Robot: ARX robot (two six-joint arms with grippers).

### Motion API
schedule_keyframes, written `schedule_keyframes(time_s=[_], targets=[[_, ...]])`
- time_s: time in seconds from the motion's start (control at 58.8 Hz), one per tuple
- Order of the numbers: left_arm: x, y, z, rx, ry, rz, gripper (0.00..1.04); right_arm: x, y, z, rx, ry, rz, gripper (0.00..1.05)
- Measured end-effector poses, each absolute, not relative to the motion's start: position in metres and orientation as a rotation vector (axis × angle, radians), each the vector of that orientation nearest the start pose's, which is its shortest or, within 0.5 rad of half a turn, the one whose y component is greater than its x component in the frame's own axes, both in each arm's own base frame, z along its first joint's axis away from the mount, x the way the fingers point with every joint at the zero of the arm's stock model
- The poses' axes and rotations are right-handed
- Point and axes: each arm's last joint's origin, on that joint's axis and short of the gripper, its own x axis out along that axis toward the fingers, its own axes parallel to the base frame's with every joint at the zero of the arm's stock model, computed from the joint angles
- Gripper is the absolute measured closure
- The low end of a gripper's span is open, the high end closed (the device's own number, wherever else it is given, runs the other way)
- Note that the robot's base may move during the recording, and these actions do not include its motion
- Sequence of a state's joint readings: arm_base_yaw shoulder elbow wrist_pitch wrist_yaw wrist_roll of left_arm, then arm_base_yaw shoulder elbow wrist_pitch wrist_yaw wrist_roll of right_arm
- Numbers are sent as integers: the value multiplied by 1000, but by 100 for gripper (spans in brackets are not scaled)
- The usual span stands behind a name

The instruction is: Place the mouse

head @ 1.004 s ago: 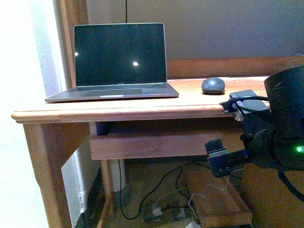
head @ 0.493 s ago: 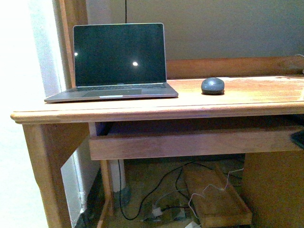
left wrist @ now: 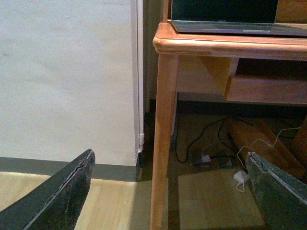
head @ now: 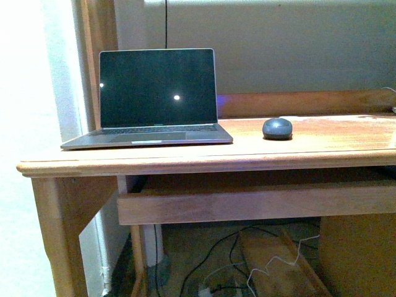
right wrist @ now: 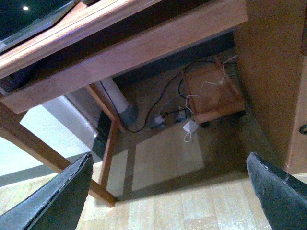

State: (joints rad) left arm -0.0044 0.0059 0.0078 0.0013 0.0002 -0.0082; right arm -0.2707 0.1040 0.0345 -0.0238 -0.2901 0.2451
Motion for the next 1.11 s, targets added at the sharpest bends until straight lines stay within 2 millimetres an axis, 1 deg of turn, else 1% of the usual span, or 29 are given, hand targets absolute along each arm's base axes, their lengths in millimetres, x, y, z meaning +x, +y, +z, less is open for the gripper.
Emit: schedule_keyframes(time_s=[0.017,0.051,0.085,0.153,0.221,0.238,0.272,0.442,0.527,0.544,0.68,0.817,0.851,0.919,1.055,1.089,1.106], targets=[[98,0,166,-8,-3,-3,8,99,-18,163,229,62,-4,20],[98,0,166,-8,-3,-5,8,98,-14,167,141,13,-12,28],[98,0,166,-8,-3,-5,8,97,-8,168,82,-7,-41,39],[98,0,166,-8,-3,-5,8,97,-2,168,46,-9,-2,51],[98,0,166,-8,-3,-4,8,97,-1,168,25,-9,-1,68],[98,0,166,-8,-3,-4,8,97,0,168,24,-9,0,70],[98,0,166,-8,-3,-5,8,97,0,168,20,-9,1,77],[98,0,166,-8,-3,-5,8,97,0,168,7,-10,2,102],[98,0,166,-8,-3,-4,8,97,0,168,5,-10,0,102],[98,0,166,-8,-3,-5,8,97,0,168,4,-10,0,101],[98,0,166,-8,-3,-4,8,97,0,168,4,-10,0,77],[98,0,166,-8,-3,-4,8,97,0,168,4,-10,0,56],[98,0,166,-8,-3,-5,8,97,0,168,4,-10,0,48],[98,0,166,-8,-3,-5,8,97,0,168,4,-10,0,34],[98,0,166,-8,-3,-5,8,97,0,168,4,-10,0,10],[98,0,166,-8,-3,-5,8,97,0,168,4,-10,0,6],[98,0,166,-8,-3,-4,8,97,0,168,4,-10,0,6]])
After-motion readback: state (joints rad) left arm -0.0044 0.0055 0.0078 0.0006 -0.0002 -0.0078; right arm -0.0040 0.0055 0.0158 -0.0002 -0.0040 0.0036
